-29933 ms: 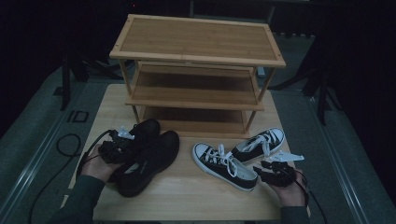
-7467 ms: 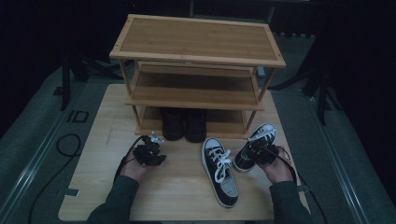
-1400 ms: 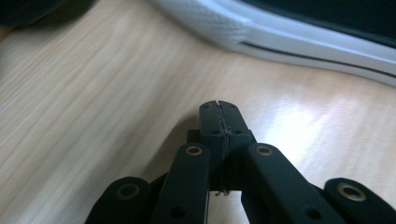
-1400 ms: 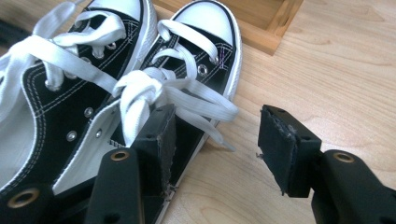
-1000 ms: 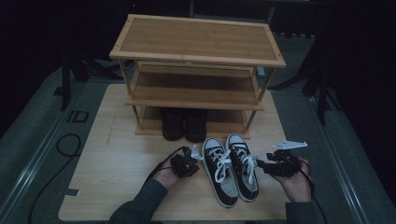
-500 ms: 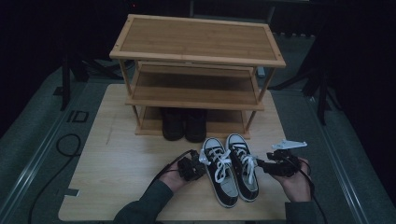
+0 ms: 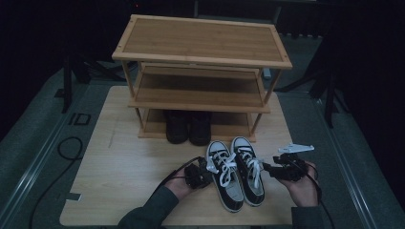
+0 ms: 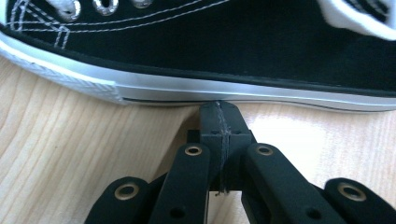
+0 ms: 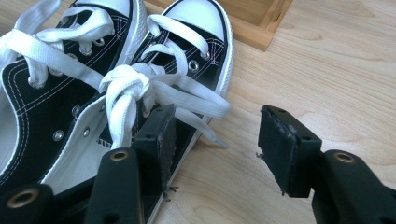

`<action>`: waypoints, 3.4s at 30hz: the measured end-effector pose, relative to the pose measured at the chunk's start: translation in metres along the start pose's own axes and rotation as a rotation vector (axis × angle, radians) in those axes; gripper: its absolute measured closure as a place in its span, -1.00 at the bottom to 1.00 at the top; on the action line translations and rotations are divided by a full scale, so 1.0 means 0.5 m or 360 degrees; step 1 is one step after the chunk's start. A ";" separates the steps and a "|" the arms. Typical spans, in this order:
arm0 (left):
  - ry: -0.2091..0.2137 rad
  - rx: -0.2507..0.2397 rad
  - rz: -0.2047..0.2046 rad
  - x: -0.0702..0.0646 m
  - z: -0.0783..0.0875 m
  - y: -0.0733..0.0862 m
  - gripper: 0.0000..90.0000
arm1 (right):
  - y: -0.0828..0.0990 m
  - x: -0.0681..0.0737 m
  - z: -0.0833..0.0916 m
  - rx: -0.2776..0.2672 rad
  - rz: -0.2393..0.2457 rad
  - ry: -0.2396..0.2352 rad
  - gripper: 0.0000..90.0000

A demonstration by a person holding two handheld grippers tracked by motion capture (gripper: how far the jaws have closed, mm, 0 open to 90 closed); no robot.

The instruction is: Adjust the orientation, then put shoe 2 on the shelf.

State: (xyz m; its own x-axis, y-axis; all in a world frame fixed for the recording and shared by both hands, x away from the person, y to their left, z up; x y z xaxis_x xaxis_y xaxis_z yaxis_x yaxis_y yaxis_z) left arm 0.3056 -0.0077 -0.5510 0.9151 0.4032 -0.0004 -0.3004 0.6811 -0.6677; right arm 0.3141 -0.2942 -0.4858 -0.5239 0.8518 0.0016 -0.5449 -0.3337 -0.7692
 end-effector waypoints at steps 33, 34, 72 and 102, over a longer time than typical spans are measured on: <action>0.0157 -0.0003 -0.0145 -0.072 -0.045 -0.054 1.00 | 0.008 -0.016 0.010 0.0002 -0.0033 0.0027 0.01; 0.0160 -0.0002 -0.0150 -0.075 -0.047 -0.057 1.00 | 0.008 -0.018 0.012 -0.0001 -0.0034 0.0028 0.01; 0.0065 -0.0055 -0.0014 -0.024 0.002 -0.028 0.86 | -0.026 0.011 0.024 0.0024 0.0089 -0.0100 0.17; -0.0157 -0.0069 0.0164 0.094 0.061 0.026 0.59 | -0.018 0.020 0.032 0.0071 0.0170 -0.0214 0.22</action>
State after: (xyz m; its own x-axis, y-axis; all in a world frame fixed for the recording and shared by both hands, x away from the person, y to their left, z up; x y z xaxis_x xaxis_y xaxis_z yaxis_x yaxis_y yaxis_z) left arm 0.3364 0.0386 -0.5371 0.8486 0.5290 0.0009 -0.3775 0.6068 -0.6995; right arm 0.3032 -0.2890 -0.4689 -0.6614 0.7500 0.0090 -0.5085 -0.4395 -0.7405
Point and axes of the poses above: each handheld gripper's, and its own axes: z roughly backward along the jaws, y roughly out of its underside, x roughly to its left, the point moved 2 cm from there along -z, roughly forward along the jaws, and after that the axes turned 10 degrees about -x, right-handed, at the moved point
